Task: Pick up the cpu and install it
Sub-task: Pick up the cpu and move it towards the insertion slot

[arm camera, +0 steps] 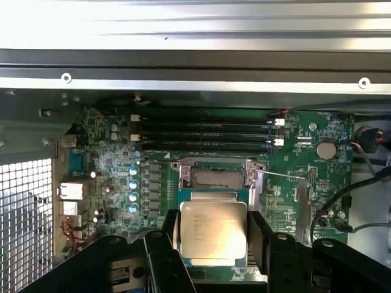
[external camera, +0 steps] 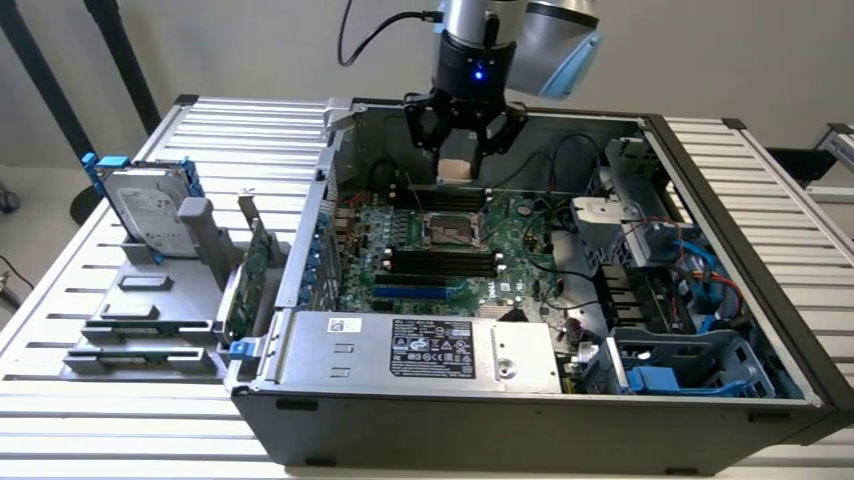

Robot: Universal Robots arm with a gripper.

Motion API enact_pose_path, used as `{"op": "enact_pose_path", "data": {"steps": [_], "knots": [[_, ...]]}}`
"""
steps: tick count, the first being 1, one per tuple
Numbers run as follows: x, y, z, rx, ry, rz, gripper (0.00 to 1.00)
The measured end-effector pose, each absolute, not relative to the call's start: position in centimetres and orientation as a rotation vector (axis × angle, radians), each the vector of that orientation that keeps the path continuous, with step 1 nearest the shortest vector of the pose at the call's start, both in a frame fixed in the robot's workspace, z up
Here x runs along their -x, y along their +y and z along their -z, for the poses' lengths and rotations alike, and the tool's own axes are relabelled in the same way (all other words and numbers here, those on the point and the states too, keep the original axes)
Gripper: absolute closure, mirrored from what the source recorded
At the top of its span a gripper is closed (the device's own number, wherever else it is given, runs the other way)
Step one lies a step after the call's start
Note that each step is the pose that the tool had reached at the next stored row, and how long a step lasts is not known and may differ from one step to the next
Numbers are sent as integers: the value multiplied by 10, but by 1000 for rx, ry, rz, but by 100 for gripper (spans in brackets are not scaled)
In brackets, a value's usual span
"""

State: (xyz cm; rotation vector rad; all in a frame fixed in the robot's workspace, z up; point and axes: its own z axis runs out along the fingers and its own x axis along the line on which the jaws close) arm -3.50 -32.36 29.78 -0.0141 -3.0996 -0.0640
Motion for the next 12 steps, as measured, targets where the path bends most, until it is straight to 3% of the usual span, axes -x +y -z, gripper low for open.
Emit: {"op": "enact_pose_path", "data": {"steps": [12], "knots": [[35,-322,-287,25,-3131,65,45]]}}
